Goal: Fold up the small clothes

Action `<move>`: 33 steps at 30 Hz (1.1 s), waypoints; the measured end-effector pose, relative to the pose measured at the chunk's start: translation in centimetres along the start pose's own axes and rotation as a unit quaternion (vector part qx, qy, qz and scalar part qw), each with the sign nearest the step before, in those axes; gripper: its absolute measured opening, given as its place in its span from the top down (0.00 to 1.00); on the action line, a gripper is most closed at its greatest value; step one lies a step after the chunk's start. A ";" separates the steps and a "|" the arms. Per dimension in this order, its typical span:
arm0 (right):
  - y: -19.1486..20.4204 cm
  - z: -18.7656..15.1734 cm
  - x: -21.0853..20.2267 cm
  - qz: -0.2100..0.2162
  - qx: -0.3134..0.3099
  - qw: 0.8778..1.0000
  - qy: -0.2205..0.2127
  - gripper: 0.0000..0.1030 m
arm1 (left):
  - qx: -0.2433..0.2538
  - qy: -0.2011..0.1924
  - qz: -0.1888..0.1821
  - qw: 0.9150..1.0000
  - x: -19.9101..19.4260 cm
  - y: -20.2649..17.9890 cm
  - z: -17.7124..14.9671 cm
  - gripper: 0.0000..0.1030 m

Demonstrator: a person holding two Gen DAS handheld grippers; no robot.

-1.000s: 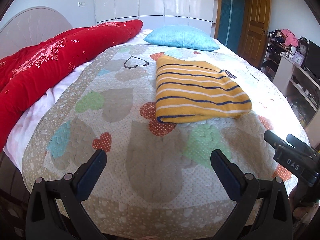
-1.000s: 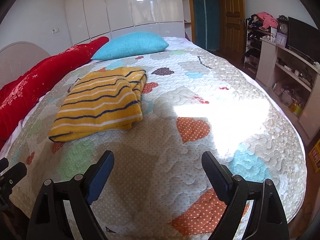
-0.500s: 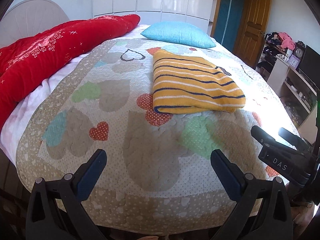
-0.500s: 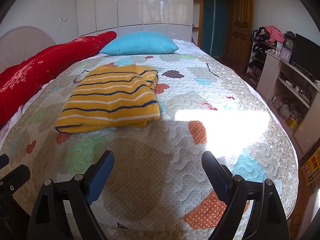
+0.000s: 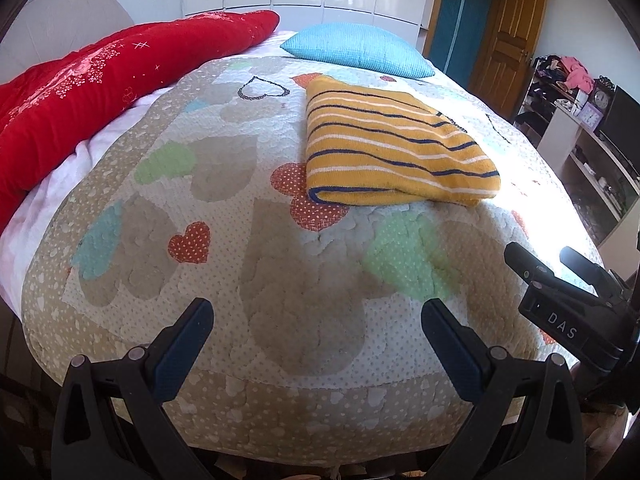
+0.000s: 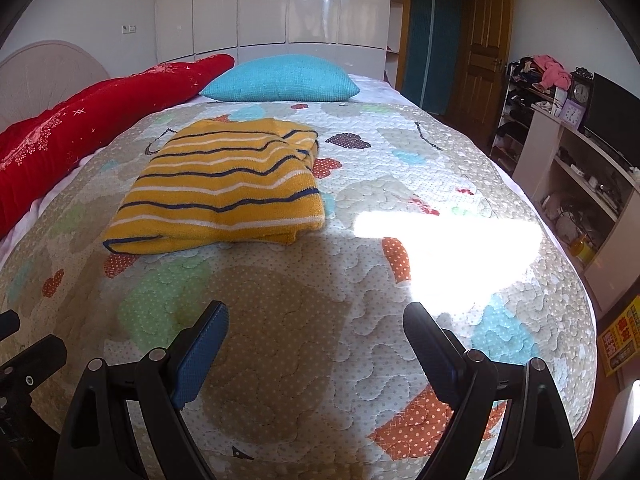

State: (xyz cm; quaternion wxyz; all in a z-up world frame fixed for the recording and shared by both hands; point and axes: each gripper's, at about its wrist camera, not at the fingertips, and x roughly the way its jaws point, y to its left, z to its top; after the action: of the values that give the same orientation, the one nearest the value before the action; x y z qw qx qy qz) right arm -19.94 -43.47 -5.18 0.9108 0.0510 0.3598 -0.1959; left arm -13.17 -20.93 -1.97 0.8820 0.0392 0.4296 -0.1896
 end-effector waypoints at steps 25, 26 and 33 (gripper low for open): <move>0.5 -0.9 0.8 -0.026 -0.026 0.999 0.008 0.11 | 0.013 0.046 0.038 0.998 2.0 -0.2 -0.8 0.00; 0.5 -0.9 0.9 -0.027 -0.026 0.999 0.009 0.11 | 0.013 0.048 0.038 0.998 2.1 -0.2 -0.9 0.00; 0.4 -1.1 1.2 -0.029 -0.027 0.999 0.010 0.11 | 0.015 0.060 0.040 0.997 2.7 -0.2 -1.1 0.00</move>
State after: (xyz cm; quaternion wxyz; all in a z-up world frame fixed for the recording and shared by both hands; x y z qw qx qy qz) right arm -19.65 -43.20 -6.79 0.9020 0.0181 0.3756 -0.2121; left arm -12.56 -21.65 -4.73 0.8609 0.0810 0.4768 -0.1581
